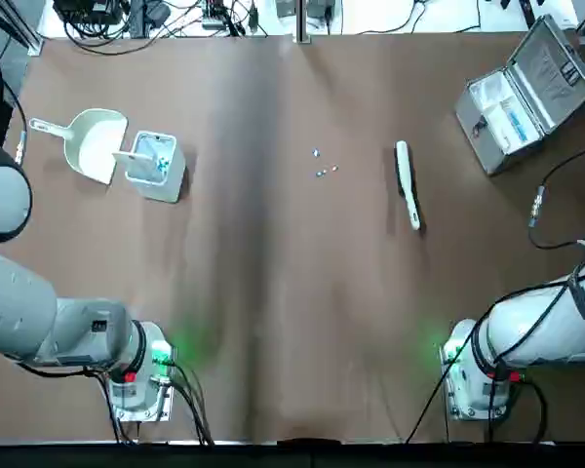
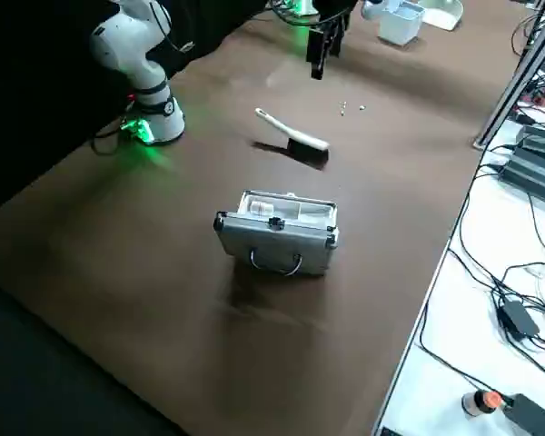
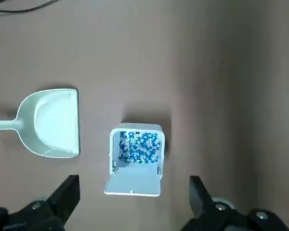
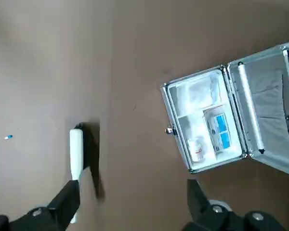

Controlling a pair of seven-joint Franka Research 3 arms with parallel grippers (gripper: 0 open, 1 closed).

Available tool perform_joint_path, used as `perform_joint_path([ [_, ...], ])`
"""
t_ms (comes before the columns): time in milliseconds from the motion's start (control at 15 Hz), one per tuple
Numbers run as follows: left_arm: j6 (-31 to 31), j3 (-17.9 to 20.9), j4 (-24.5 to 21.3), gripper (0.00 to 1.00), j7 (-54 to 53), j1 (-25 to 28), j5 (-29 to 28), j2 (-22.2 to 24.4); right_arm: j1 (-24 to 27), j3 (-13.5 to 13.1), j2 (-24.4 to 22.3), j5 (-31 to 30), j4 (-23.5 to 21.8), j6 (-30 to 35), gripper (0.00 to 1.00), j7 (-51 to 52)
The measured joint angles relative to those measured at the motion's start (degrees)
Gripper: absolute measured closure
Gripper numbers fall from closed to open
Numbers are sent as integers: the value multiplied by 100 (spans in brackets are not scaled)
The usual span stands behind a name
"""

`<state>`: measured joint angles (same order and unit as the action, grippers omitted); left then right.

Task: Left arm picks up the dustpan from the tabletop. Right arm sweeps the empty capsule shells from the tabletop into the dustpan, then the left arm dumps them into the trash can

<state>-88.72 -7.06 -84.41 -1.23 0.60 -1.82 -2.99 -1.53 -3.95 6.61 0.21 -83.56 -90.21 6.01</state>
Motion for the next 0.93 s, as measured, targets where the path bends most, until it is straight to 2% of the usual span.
perform_joint_path([
  [467, 0, 13, 0, 0, -4, 16, 0, 0, 121, 18, -2, 46, -55, 148, 2, -37],
  [733, 0, 15, 0, 0, -4, 17, 0, 0, 113, 65, -3, 478, -522, 209, 2, -46],
  [933, 1, 16, -2, 0, -2, 17, 0, 0, 107, 77, -4, 556, -792, 203, 2, -46],
])
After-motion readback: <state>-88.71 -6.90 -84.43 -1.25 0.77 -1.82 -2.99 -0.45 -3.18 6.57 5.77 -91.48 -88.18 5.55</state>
